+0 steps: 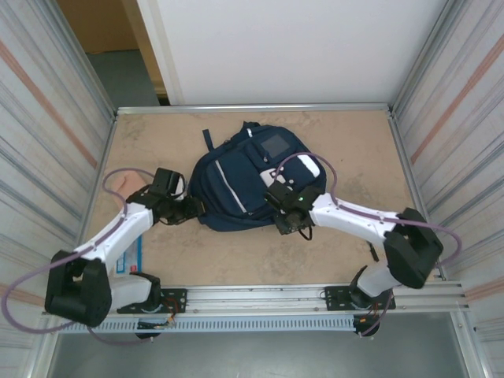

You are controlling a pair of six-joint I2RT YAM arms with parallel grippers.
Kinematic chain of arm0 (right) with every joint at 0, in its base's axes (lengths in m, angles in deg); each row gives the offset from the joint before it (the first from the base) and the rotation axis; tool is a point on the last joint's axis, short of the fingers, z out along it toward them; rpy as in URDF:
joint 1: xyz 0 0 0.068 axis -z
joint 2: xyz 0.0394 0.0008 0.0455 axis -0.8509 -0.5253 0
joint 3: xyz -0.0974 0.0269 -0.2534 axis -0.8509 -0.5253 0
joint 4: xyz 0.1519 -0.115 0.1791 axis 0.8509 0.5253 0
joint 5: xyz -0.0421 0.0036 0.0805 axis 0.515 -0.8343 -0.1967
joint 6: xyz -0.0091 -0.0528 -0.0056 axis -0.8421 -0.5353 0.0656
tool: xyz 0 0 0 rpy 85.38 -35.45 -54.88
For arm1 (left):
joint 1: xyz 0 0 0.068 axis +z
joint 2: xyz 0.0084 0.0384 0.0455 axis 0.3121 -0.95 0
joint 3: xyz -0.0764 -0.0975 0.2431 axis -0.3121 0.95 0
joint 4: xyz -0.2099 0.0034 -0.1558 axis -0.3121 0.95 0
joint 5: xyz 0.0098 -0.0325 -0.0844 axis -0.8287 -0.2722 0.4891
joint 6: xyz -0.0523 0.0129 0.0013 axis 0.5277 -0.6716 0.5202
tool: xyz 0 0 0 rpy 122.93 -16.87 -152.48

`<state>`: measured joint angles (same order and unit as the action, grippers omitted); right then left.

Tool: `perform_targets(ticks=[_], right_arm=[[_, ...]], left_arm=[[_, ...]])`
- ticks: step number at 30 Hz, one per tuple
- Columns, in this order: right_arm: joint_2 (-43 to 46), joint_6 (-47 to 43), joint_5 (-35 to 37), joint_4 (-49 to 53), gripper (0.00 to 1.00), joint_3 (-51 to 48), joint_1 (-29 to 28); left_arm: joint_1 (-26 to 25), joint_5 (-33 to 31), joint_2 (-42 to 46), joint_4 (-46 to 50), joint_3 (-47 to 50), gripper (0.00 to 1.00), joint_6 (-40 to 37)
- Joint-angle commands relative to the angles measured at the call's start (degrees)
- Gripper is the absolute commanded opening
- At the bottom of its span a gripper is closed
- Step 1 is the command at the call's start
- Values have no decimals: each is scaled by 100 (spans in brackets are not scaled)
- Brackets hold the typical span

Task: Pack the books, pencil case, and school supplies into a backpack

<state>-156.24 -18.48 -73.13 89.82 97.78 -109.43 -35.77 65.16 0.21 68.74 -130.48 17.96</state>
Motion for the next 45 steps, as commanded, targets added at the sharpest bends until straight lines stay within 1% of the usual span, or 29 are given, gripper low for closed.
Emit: perform_targets(ticks=[1, 2, 4, 5, 6, 8, 10, 11, 12, 14, 17, 19, 22, 27, 30, 34, 35, 36, 37, 38, 39, 41, 43, 45], right_arm=[[744, -288, 546, -9, 43, -104, -214], [952, -296, 694, -87, 45, -135, -245], [1300, -303, 719, -340, 52, -245, -205], [1459, -326, 578, -543, 56, -306, -117], [1553, -353, 366, -704, 56, -351, 19], [1632, -309, -51, -908, 57, -393, 353], [1586, -250, -482, -976, 58, -418, 706], [1501, -258, -912, -1024, 58, -421, 931], [1422, -248, -1261, -1052, 58, -407, 1117], [1173, -207, -1793, -1064, 58, -372, 1392], [991, -196, -1858, -1078, 57, -382, 1420], [948, -128, -1948, -1203, 57, -475, 1420], [879, -82, -2106, -1290, 57, -543, 1408], [882, -83, -2020, -1305, 57, -682, 1358], [878, -139, -2027, -1242, 57, -684, 1352], [916, -179, -1937, -1242, 58, -798, 1341], [912, -187, -1967, -1271, 58, -827, 1346], [889, -203, -1988, -1278, 58, -842, 1357], [858, -226, -1997, -1271, 58, -842, 1346], [826, -260, -1998, -1242, 58, -831, 1350], [792, -315, -1990, -1188, 58, -814, 1351], [739, -494, -2077, -1045, 58, -741, 1367], [807, -802, -2524, -880, 59, -628, 1443], [997, -936, -2614, -807, 61, -547, 1505]], left_arm=[[-354, -1089, 633, 935, -395, 40, -127], [-543, -1361, 783, 1123, -530, 40, -130], [-863, -1670, 1005, 1392, -768, 41, -157], [-1016, -1752, 1061, 1416, -878, 41, -188], [-1128, -1742, 1080, 1348, -950, 42, -299], [-1318, -1400, 929, 912, -1028, 44, -738], [-1340, -766, 588, 572, -1161, 47, -1050], [-1336, -456, 344, 514, -1282, 48, -1111], [-1341, -285, 74, 503, -1393, 48, -1128], [-1341, -144, -553, 610, -1670, 49, -1039], [-1313, -293, -1273, 679, -1909, 50, -774], [-1274, -624, -1661, 873, -2131, 51, -517], [-1265, -711, -2008, 676, -2278, 52, -382], [-1114, -300, -2554, 55, -2286, 52, -1], [-1116, -91, -2754, -433, -2210, 52, 113], [-1116, -38, -2968, -566, -2162, 52, 281], [-1111, -8, -2981, -647, -2112, 46, 308], [-1109, 133, -2984, -779, -2021, 26, 277], [-1099, 276, -3000, -847, -2005, 15, 258], [-1090, 371, -3020, -802, -2050, 6, 241], [-1089, 421, -3000, -664, -2148, 0, 203], [-1098, 434, -2865, -270, -2367, 0, 81], [-1107, 303, -2663, 253, -2642, 0, -120], [-1116, 184, -2494, 775, -2981, 0, -335]])
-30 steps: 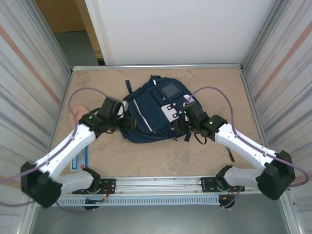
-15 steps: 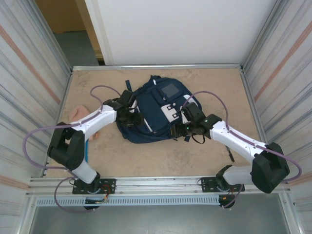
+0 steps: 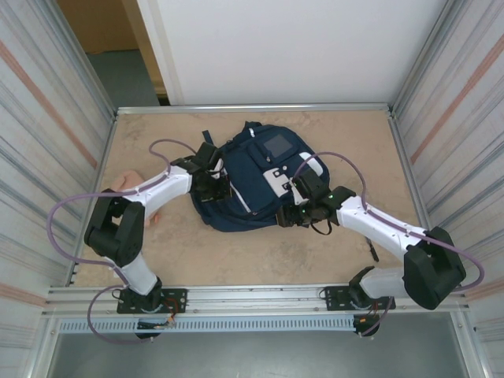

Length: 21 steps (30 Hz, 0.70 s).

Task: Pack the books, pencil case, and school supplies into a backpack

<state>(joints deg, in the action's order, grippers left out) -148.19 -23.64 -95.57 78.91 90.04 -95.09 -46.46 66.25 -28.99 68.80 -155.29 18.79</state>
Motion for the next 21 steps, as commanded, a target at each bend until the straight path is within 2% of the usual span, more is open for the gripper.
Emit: perform_targets(ticks=[1, 6, 11, 14, 17, 19, 21], right_arm=[[271, -474, -381, 302, 62, 251, 140], [123, -875, -991, 438, 62, 469, 718], [-64, -1096, -1278, 341, 61, 530, 733], [16, -1034, -1254, -16, 61, 339, 805], [-71, -990, -723, -13, 61, 310, 847], [-94, -998, -466, 18, 62, 280, 877], [-85, -1093, -547, -20, 62, 236, 921]], left_arm=[[-46, 96, 485, 876, -614, 0, -458], [-64, 622, 845, 666, -879, 0, -346], [-82, 1553, 1117, -329, -775, 0, -393], [-123, 1459, 1347, -435, -704, 0, -494], [-120, 1309, 1505, -446, -552, 0, -591], [-117, 1367, 1551, -426, -486, 0, -618], [-116, 1555, 1578, -426, -418, 0, -652]])
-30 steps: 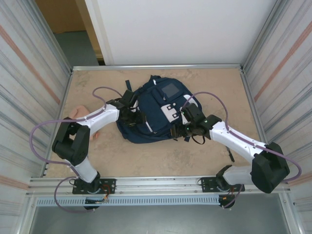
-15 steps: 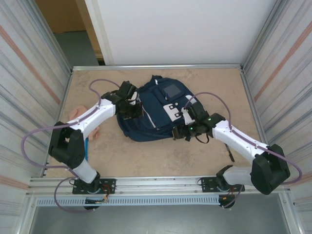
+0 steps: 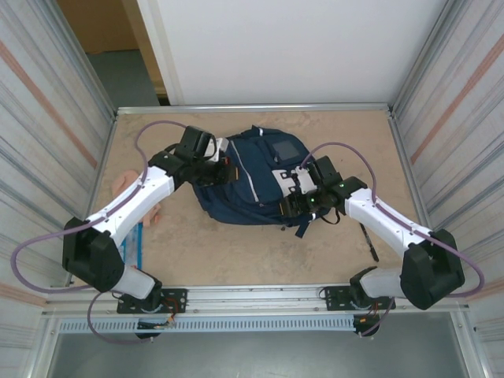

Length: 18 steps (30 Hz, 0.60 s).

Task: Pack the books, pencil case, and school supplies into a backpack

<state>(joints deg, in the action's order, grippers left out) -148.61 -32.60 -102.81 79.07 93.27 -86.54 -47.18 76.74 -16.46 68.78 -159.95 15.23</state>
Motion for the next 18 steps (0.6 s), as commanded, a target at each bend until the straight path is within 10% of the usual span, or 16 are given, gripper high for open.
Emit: perform_targets(ticks=[1, 7, 18], right_arm=[[-48, -209, 56, -77, 62, -100, 97], [-177, 80, -1209, -326, 59, -334, 5], [718, 842, -591, 453, 54, -727, -128]], left_arm=[[-45, 579, 334, -456, 81, 0, -310], [-35, 713, 354, -583, 203, 0, -300], [95, 533, 584, -635, 428, 0, -236]])
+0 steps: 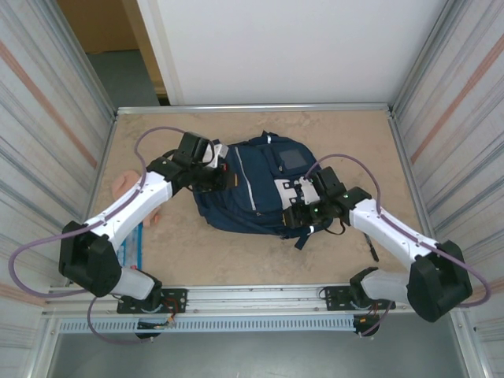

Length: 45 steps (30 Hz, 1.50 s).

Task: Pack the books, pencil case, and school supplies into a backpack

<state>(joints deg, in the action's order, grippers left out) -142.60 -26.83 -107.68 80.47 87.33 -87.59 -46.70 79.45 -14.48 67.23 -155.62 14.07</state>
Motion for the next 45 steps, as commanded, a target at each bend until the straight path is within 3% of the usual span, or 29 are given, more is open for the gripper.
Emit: perform_targets(ticks=[1, 11, 15, 29, 35, 41, 45], right_arm=[[93, 316, -135, 284, 54, -178, -61], [-656, 331, -312, -519, 48, -275, -233], [-651, 266, -625, -713, 43, -204, -228], [-651, 238, -618, -902, 21, -266, -166], [-575, 218, -460, -745, 11, -152, -184], [-417, -6, -195, 77, 0, 362, -176], [-333, -172, -335, 668, 0, 773, -231]], left_arm=[[48, 259, 390, -487, 15, 0, -102], [48, 398, 409, -768, 324, 0, 295], [43, 435, 386, -811, 367, 0, 303], [1, 483, 259, -856, 367, 0, 387], [-5, 436, 289, -882, 402, 0, 433], [-60, 235, 257, -995, 441, 0, 580], [-157, 162, 199, -1149, 477, 0, 706]])
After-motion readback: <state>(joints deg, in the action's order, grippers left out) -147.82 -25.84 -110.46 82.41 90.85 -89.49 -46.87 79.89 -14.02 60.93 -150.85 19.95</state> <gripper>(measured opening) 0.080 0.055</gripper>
